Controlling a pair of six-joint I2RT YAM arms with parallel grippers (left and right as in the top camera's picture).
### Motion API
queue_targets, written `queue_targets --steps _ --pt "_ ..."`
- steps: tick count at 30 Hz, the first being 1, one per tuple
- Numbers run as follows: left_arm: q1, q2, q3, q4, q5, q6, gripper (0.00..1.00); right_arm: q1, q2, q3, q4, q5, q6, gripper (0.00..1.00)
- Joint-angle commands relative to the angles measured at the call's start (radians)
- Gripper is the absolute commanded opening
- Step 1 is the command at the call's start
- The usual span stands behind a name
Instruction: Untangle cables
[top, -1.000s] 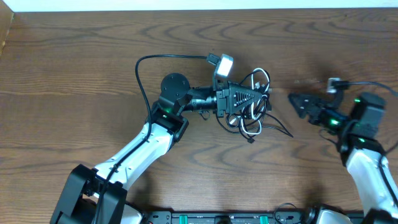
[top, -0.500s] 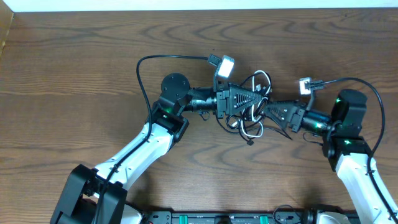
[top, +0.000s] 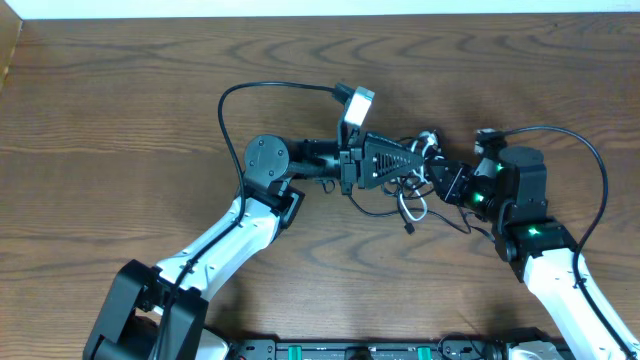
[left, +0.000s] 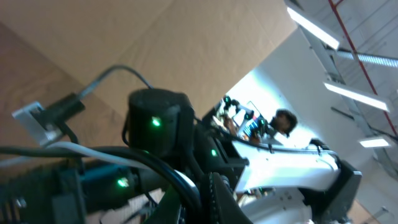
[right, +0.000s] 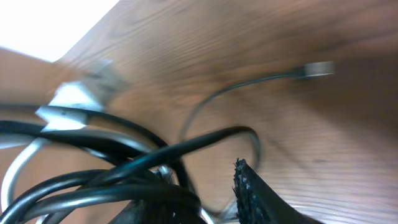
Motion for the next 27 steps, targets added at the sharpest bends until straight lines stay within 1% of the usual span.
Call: queue_targets --steps 1,4,8,13,17,18,21,22,23,24,25,26,27 --pt "0.002 -0.034 0.021 0.042 0.061 -0.047 0.08 -0.014 0.020 -0.013 -0.064 0.336 0.011 0.27" --pt "0.010 -0.034 0.021 0.042 0.061 -0.046 0.08 -0.014 0.020 -0.013 -0.087 0.391 -0.015 0.27" --pt "0.052 -0.034 0.021 0.043 0.061 -0.043 0.07 -0.014 0.019 -0.013 -0.095 0.399 -0.034 0.24" --pt "0.153 -0.034 0.021 0.042 0.061 -0.043 0.08 -0.033 0.019 -0.013 -0.110 0.476 -0.034 0.24" --pt "0.235 -0.034 0.021 0.042 0.061 -0.043 0.09 -0.048 0.018 -0.013 -0.111 0.476 -0.034 0.24" --pt "0.252 -0.034 0.021 0.042 0.061 -0.043 0.12 -0.051 0.017 -0.013 -0.111 0.476 -0.034 0.24" --pt "0.308 -0.033 0.021 0.042 0.061 -0.042 0.16 -0.059 0.017 -0.013 -0.113 0.475 -0.034 0.25" --pt "0.324 -0.033 0.021 0.042 0.061 -0.042 0.17 -0.061 0.016 -0.013 -0.113 0.467 -0.034 0.23" --pt "0.340 -0.033 0.021 0.040 0.061 -0.042 0.25 -0.063 0.014 -0.013 -0.113 0.454 -0.034 0.20" --pt "0.354 -0.033 0.021 0.033 0.060 -0.042 0.31 -0.064 0.011 -0.013 -0.113 0.434 -0.044 0.16" --pt "0.365 -0.033 0.021 0.019 0.061 -0.042 0.32 -0.064 0.006 -0.013 -0.111 0.403 -0.076 0.10" --pt "0.371 -0.033 0.021 0.003 0.061 -0.034 0.35 -0.064 0.000 -0.013 -0.109 0.381 -0.098 0.07" --pt "0.373 -0.033 0.021 -0.027 0.061 -0.019 0.42 -0.064 -0.006 -0.013 -0.108 0.366 -0.117 0.05"
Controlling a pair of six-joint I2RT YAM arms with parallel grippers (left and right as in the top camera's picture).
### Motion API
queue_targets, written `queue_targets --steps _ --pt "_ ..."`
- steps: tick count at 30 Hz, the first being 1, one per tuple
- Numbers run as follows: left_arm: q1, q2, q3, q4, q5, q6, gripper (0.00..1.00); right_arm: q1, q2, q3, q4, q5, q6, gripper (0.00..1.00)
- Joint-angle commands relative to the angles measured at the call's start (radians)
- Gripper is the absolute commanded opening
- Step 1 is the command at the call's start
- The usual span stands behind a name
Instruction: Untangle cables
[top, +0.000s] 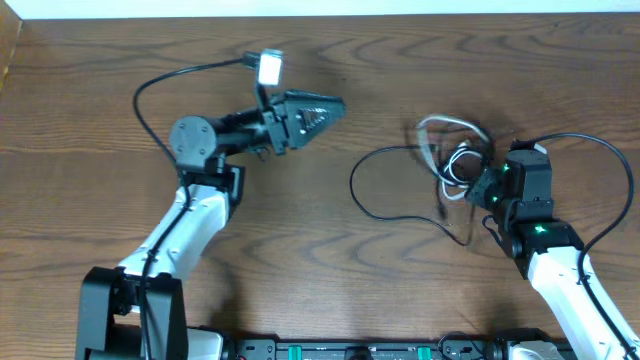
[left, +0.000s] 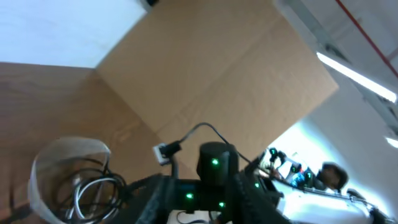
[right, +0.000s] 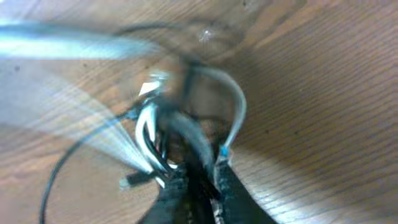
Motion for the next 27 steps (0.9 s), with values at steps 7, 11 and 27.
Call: queue_targets --steps 7,11,27 --pt "-0.017 -0.021 0.020 -0.303 0.003 0.175 0.72 -0.004 -0.085 -0.008 0.011 -0.236 -0.154 0.01" --pt "-0.044 -0.021 0.020 -0.444 0.002 0.281 0.72 -0.005 -0.129 -0.008 0.053 -0.485 -0.215 0.01" --pt "-0.159 -0.021 0.015 -0.629 -0.008 0.455 0.73 -0.006 -0.177 -0.008 0.334 -0.925 -0.027 0.01"
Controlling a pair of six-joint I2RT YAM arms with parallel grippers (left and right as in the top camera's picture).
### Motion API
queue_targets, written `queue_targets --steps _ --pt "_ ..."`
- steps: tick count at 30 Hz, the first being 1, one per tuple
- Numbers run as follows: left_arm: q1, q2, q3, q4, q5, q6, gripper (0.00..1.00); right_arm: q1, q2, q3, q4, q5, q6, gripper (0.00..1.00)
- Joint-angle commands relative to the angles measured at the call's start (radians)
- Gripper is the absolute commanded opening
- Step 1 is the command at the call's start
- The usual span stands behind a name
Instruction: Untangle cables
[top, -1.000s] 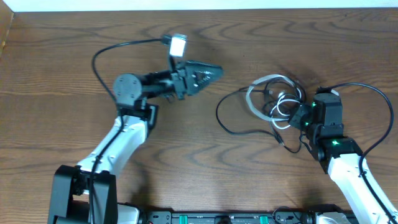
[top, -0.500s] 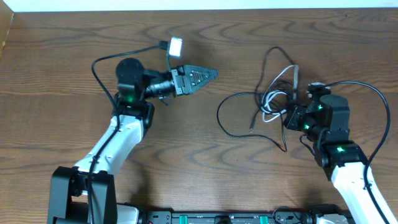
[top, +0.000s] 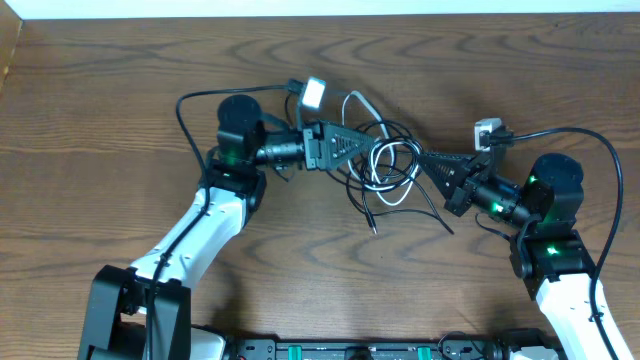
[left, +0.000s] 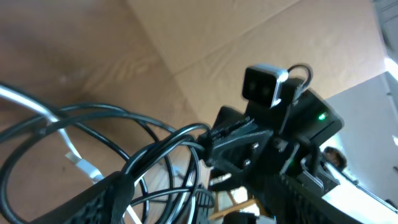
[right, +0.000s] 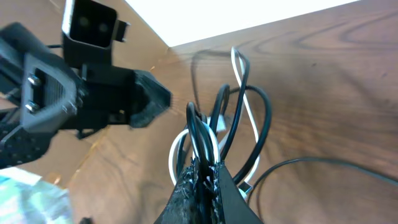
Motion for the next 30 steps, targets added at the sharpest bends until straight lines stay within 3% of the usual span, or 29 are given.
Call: queue_targets --steps 1,5,8,12,16,19,22,25,30 --pt "-0.024 -0.018 0.014 -0.060 0.000 0.108 0.72 -0.008 -0.006 0.003 0.007 -0.051 0.095 0.01" --pt "-0.046 -0.018 0.013 -0.125 0.000 0.143 0.66 -0.012 -0.006 0.003 0.007 -0.028 0.170 0.01" --pt "-0.064 -0.018 0.013 -0.141 0.000 0.143 0.58 -0.012 -0.006 0.003 0.003 0.017 0.318 0.01" --pt "-0.078 -0.018 0.013 -0.142 -0.006 0.157 0.57 -0.012 -0.006 0.003 -0.047 0.093 0.578 0.01" --pt "-0.072 -0.018 0.013 -0.144 -0.069 0.210 0.58 -0.012 -0.005 0.003 -0.095 0.178 0.653 0.01" --pt "-0.066 -0.018 0.013 -0.157 -0.186 0.204 0.68 -0.012 -0.005 0.003 -0.187 0.243 0.772 0.01" --pt "-0.076 -0.018 0.013 -0.267 -0.366 0.185 0.77 -0.012 -0.005 0.003 -0.235 0.257 0.812 0.01" --pt "-0.108 -0.018 0.013 -0.455 -0.568 0.188 0.82 -0.012 -0.005 0.003 -0.235 0.256 0.812 0.02" --pt "-0.186 -0.018 0.013 -0.611 -0.746 0.249 0.88 -0.012 -0.005 0.003 -0.246 0.274 0.825 0.01"
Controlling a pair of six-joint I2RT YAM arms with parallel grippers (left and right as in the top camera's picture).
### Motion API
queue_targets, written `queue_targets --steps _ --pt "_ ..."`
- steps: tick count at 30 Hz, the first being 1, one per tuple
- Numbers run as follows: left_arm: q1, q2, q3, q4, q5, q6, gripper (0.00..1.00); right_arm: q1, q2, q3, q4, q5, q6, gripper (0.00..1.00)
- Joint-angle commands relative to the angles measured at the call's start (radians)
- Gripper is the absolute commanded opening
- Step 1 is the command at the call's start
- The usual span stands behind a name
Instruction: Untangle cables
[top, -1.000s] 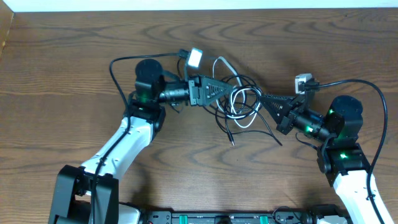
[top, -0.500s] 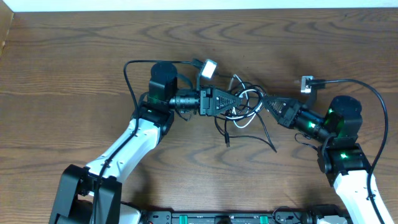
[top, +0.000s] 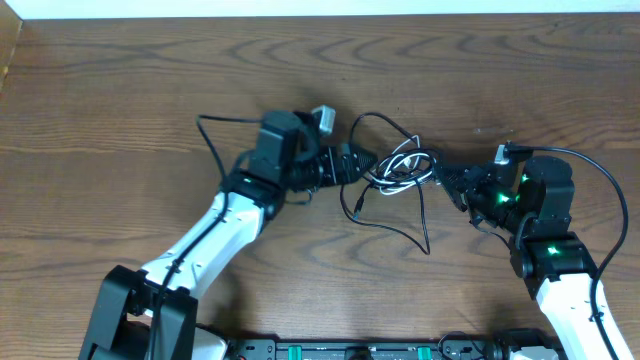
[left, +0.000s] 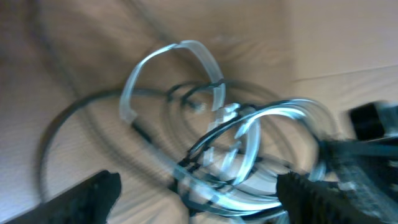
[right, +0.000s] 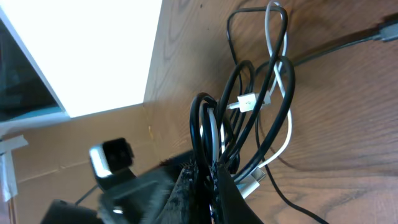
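Observation:
A tangle of black and white cables (top: 400, 165) lies mid-table between both arms. My right gripper (top: 443, 178) is shut on several black strands at the tangle's right side; in the right wrist view its fingers (right: 208, 180) pinch them, and a white cable with a plug (right: 247, 99) loops through the black ones. My left gripper (top: 362, 163) is at the tangle's left edge. The left wrist view is blurred: the fingers stand wide apart, open (left: 199, 190), with the bundle (left: 230, 140) just ahead. One black strand (top: 425, 235) trails toward the front.
The wooden table (top: 120, 100) surrounds the tangle. Each arm's own black camera cable arcs near it: one (top: 215, 135) on the left, one (top: 590, 165) on the right. A light wall strip runs along the far edge.
The tangle has gone from wide loose loops to a tighter knot between the grippers. My left gripper sits a little lower and further right at the tangle. The right gripper still grips black strands.
First both grippers were pressed together at the tangle mid-table. Then the left arm was far off to the left while the tangle stayed at the right gripper. Then the left gripper was back at the spread loops, and now the bundle is compact between both.

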Motion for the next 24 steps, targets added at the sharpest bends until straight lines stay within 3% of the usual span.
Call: queue_targets --steps 1,5,9,12,21,24 --pt "-0.065 -0.013 0.008 -0.041 -0.223 0.063 0.88 -0.005 -0.005 0.004 -0.014 0.032 0.047 0.01" --pt "-0.118 -0.015 0.008 -0.039 -0.253 0.043 0.90 -0.005 -0.001 0.004 -0.015 0.072 0.010 0.01" --pt "-0.117 -0.030 0.008 -0.109 -0.250 -0.211 0.91 -0.005 -0.001 0.004 0.017 0.128 -0.230 0.01" --pt "-0.093 -0.055 0.008 -0.151 -0.238 -0.328 0.91 -0.005 -0.001 0.004 0.015 0.168 -0.331 0.01" --pt "-0.058 -0.203 0.010 -0.122 -0.149 -0.357 0.93 -0.005 0.000 0.004 0.014 0.208 -0.351 0.01" --pt "-0.075 -0.208 0.010 -0.117 -0.144 -0.511 0.86 -0.005 0.000 0.004 0.013 0.208 -0.351 0.01"
